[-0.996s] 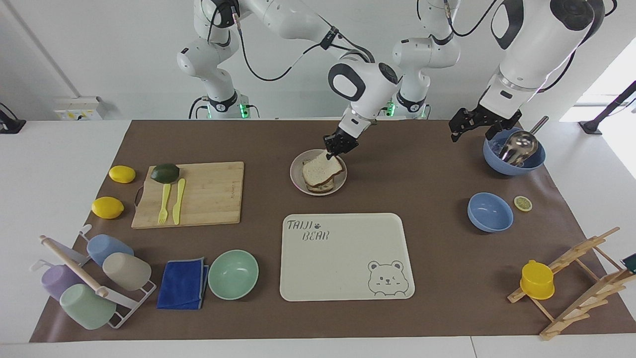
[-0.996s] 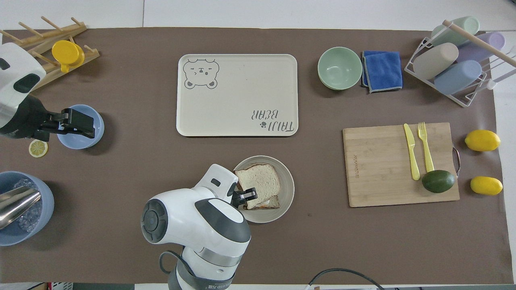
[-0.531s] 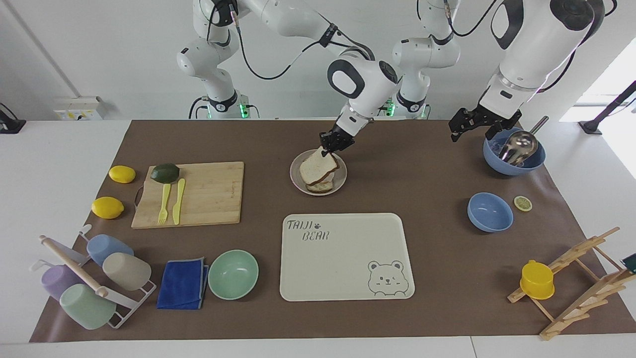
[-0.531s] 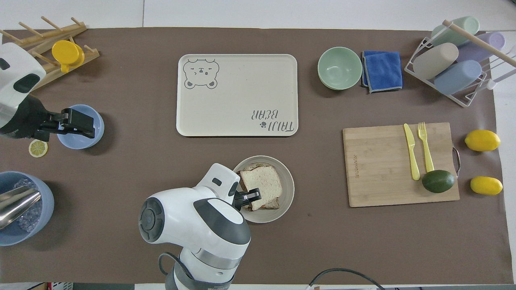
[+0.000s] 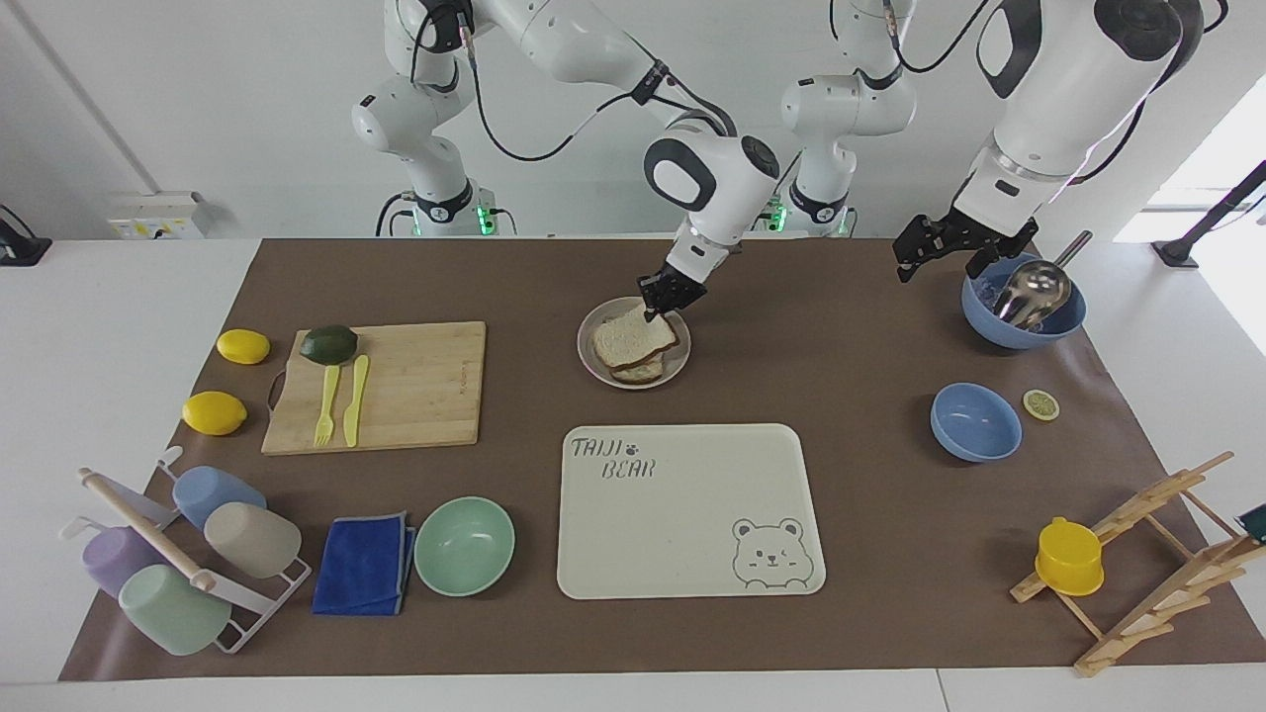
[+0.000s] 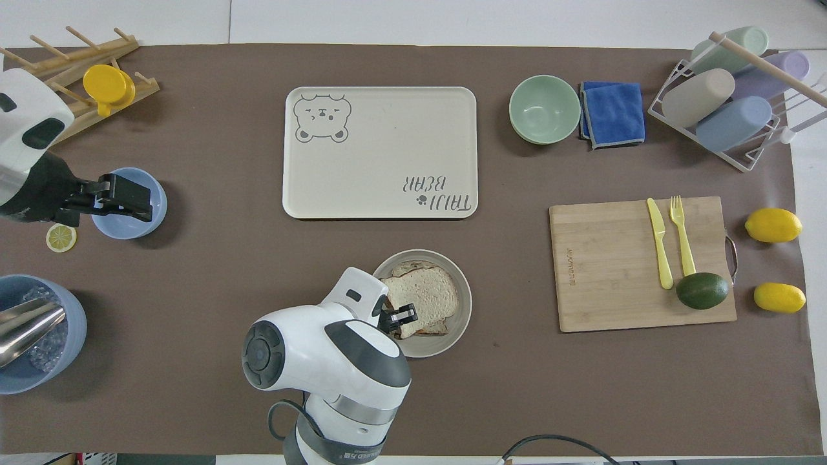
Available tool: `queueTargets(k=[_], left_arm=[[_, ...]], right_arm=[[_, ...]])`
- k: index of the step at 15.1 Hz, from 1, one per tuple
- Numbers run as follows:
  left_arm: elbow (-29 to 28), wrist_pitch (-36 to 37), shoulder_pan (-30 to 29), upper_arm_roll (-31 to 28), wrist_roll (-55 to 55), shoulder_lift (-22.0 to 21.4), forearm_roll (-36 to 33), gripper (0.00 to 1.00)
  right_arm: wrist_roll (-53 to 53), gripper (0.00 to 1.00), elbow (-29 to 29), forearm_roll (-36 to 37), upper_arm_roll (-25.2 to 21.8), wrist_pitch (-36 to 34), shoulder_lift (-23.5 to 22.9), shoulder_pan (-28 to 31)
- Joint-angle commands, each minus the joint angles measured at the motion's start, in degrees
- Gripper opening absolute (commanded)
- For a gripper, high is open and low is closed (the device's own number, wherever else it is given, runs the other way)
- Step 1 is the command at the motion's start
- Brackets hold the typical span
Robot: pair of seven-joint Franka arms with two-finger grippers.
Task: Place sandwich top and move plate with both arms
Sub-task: 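Lower the bread slice onto the egg toast and release it, then withdraw the right gripper while the left gripper reaches toward the plate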
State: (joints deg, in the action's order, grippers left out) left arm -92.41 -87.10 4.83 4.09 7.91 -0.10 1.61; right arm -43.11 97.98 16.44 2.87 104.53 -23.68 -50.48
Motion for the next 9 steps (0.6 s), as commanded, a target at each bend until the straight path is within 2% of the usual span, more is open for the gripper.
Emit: queueTargets(k=[1,2,3,4,6,9], left_arm=[[-1.54,0.0,-0.43,0.13,0.71,-1.48,0.15,1.0],[-1.54,-0.18,-0.34,0.13,0.71,-1.48,0.23,1.0],[-1.54,-0.27,-0.43,0.13,0.71,-1.48,0.24,1.0],[-1.54,-0.27,-0.52,0.04,0.71,-1.48,0.15,1.0],[-1.54,-0.27,-0.52,-0.13,0.71,-1.48,0.15,1.0],[-2.41,-0.62,-0.52,-0.13,0.88,-1.65,0.24,1.0]], right_arm=[[-0.39,0.34,1.26,-4.81,0.38,2.0,1.44,1.35],[-0.31,0.38,0.73,-5.79,0.3,2.0,1.53,1.35],[0.13,0.63,0.64,-5.89,0.29,2.08,1.79,1.7],[0.48,0.71,0.46,-5.89,0.38,2.17,2.4,3.18],[3.37,1.0,-0.76,-7.46,0.38,2.35,4.24,6.34],[10.32,1.0,-1.82,-13.6,0.21,1.39,9.6,15.47]])
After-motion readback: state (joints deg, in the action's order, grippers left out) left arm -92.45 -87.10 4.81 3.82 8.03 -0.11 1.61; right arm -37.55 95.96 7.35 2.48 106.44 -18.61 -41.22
